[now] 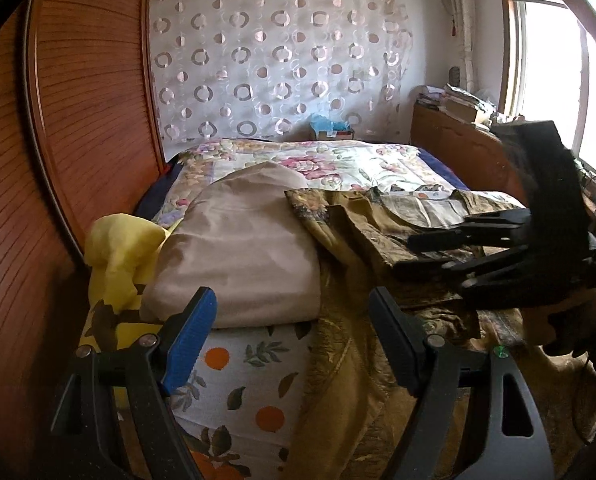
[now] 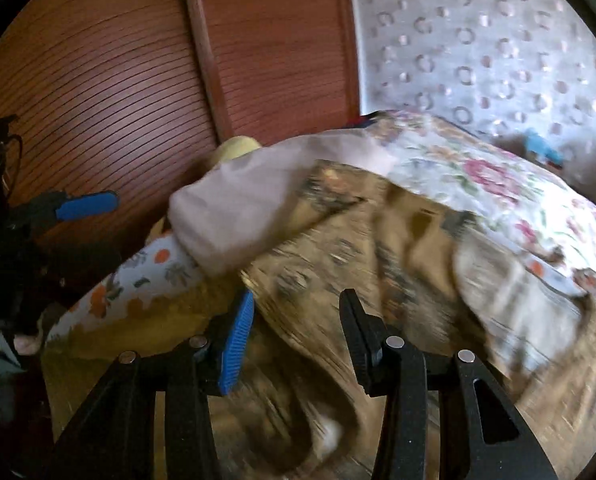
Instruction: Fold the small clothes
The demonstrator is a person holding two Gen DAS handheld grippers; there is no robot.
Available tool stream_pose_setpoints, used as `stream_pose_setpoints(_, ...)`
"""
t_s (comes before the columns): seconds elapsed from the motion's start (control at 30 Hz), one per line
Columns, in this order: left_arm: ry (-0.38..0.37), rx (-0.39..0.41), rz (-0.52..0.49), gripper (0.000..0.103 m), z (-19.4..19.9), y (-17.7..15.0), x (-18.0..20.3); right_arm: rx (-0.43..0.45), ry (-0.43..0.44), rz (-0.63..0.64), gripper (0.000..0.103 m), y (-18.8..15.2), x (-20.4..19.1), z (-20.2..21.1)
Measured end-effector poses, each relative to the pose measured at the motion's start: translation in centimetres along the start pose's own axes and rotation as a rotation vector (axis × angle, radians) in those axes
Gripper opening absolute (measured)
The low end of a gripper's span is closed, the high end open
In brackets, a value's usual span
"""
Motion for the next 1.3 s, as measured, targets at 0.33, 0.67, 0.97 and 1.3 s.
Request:
stream_pose_setpoints(0.33, 0.010, -0.007, 0.006, 0.079, -0.7, 0.9, -0.5, -0.094, -0.024, 0.021, 0.007, 1.2, 2.8, -3.9)
stream_pose_setpoints(0.67, -0.019, -0.034, -0.047, 0.079, -4.1, 3.2, 2.3, 0.011, -0.142, -0.036, 0.005, 0.2, 10.2, 3.1)
stream_pose_setpoints(0.97, -0.048, -0.119, -0.078, 0.079, -9.5, 4.8, 5.2, 0.011, -0.239, -0.111, 0.055, -3.6, 16.4, 6.0)
stream_pose_setpoints(1.3, -0.090, -0.202, -0.039, 0.055, -13.3, 5.8, 5.7, -0.050, -0.321, -0.207, 0.055, -7.7, 20.6, 6.4)
Point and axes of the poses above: each gripper's, at about its wrist camera, not at the fingertips, and z roughly against the way its jaws point, x to its right, y to its top, the point moved 5 cm from there along -z, roughly the way its jaws point, and after that the axes turned 14 degrees about y, right-handed, at the moved point
